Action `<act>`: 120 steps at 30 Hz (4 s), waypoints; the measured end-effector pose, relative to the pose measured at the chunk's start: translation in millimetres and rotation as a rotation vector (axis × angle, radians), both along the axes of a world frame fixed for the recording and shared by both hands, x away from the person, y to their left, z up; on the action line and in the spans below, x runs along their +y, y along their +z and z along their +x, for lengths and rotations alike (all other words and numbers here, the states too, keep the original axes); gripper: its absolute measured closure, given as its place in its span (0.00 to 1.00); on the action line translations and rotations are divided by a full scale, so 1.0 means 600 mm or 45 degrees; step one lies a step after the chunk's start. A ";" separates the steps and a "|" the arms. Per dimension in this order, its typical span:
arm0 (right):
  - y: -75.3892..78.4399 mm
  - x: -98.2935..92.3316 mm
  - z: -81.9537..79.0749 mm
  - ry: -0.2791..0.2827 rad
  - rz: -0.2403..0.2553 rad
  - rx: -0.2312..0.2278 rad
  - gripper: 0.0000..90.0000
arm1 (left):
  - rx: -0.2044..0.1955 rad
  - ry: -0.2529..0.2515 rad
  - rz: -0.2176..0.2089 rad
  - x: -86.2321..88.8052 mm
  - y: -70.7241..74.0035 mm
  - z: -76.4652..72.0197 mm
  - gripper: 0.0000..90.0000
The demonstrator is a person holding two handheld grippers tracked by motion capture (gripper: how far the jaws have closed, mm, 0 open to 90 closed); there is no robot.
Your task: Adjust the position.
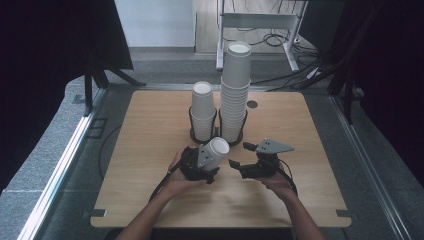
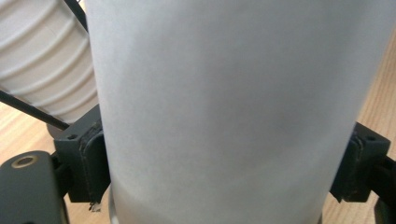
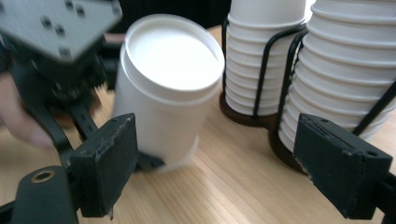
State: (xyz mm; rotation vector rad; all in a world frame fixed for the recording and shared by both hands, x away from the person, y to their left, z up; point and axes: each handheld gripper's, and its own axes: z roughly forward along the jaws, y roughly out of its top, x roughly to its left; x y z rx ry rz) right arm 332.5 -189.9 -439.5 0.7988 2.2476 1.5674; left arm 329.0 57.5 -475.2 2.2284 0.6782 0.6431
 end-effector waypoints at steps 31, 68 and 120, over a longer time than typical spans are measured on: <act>0.050 0.077 0.075 0.445 -0.774 0.158 0.13 | -0.210 -0.064 0.338 -0.048 -0.015 -0.002 0.14; 0.009 0.103 0.092 0.551 -0.875 0.335 0.23 | -0.253 -0.105 0.369 -0.069 -0.029 -0.027 0.00; -0.015 0.031 0.051 0.065 -0.082 0.151 0.23 | -0.017 0.207 -0.155 0.038 0.001 -0.033 0.07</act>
